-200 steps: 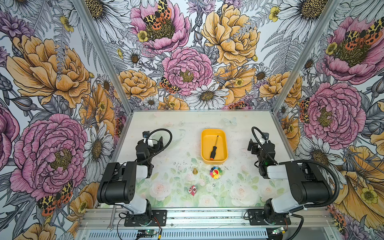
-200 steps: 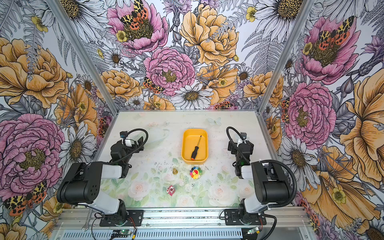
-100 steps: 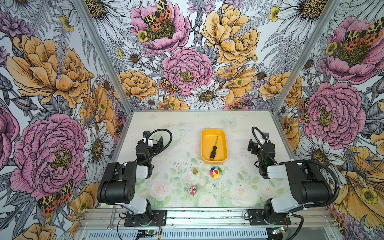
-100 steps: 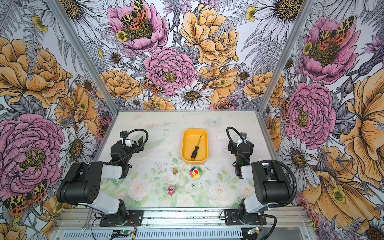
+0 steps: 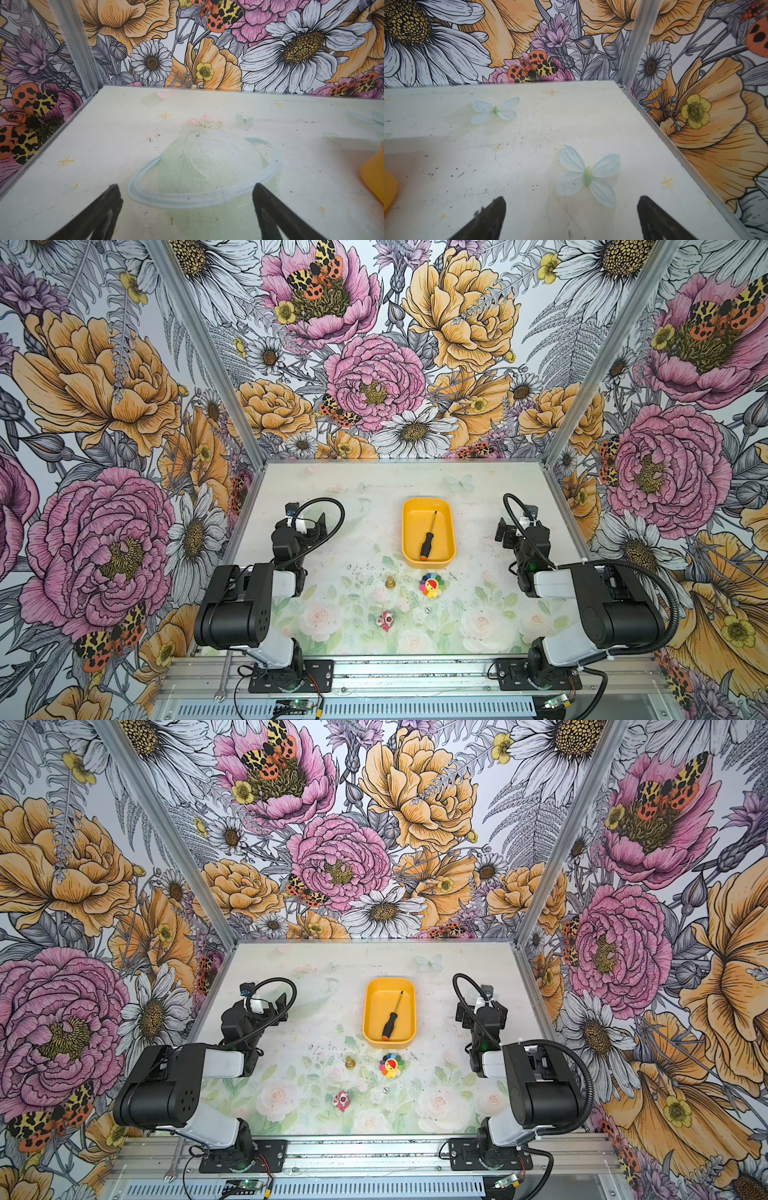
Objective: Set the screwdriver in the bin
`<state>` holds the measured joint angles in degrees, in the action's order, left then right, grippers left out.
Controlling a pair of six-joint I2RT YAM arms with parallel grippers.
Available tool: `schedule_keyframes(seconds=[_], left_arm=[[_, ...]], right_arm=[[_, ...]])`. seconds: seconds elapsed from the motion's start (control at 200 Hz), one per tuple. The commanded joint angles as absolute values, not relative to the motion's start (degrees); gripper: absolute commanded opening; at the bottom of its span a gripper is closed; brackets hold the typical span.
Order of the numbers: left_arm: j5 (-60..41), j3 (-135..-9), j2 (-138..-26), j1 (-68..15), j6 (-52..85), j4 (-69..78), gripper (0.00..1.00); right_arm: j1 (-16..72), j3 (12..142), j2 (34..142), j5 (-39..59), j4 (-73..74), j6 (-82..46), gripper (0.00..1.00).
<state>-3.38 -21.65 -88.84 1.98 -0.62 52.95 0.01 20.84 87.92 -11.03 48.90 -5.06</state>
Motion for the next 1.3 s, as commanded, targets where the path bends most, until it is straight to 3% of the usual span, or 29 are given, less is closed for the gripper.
schedule_keyframes(seconds=[0.0,1.296], left_arm=[[-4.0,-21.8,-88.8,2.2,-1.3,53.7,0.99],[-3.3,-21.6,-88.8,2.0,-1.5,54.0,0.99]], right_arm=[[-0.1,22.3,87.9,-10.7,49.8,-5.2,0.99],[-0.1,22.2,88.0,-10.6,49.9,-5.2,0.99]])
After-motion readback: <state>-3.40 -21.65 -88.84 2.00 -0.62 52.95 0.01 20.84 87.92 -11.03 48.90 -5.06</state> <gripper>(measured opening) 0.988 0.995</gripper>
